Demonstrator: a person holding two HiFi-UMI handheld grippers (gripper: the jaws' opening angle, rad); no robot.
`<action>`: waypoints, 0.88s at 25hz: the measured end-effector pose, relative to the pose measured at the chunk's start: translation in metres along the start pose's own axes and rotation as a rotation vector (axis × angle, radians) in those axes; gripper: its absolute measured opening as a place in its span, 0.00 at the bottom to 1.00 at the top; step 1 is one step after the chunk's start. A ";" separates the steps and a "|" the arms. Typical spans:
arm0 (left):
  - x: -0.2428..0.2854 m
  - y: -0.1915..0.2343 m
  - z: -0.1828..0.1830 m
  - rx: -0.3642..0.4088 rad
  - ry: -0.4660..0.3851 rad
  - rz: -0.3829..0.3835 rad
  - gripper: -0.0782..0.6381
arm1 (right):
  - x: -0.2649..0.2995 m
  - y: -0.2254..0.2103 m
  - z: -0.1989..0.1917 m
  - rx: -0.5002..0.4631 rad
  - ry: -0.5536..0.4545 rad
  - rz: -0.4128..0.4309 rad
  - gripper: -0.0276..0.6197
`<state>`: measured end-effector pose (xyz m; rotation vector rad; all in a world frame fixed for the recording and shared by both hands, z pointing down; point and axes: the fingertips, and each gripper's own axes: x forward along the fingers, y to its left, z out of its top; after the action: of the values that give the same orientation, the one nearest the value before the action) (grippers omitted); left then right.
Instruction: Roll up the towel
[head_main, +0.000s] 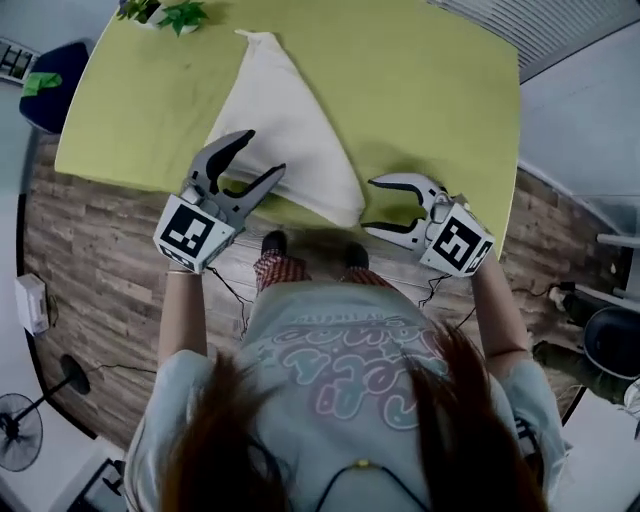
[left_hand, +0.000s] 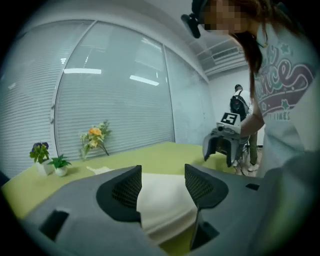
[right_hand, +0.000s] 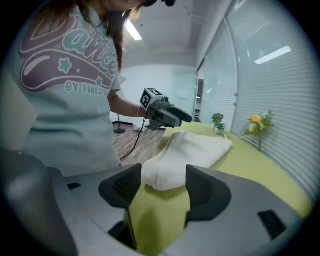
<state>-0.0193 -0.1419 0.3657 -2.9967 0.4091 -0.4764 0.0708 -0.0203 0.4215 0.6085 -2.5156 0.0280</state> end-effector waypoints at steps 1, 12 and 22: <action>0.005 -0.020 -0.008 -0.003 0.031 -0.001 0.45 | 0.002 0.004 -0.004 -0.039 -0.002 0.037 0.46; 0.017 -0.115 -0.028 0.015 0.160 0.051 0.45 | 0.045 0.012 -0.017 -0.153 0.013 0.257 0.39; 0.042 -0.118 -0.057 0.293 0.305 0.117 0.52 | 0.033 0.007 0.012 -0.149 -0.062 0.251 0.14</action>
<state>0.0303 -0.0421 0.4457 -2.6071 0.4843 -0.9003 0.0369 -0.0297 0.4293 0.2355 -2.6106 -0.0869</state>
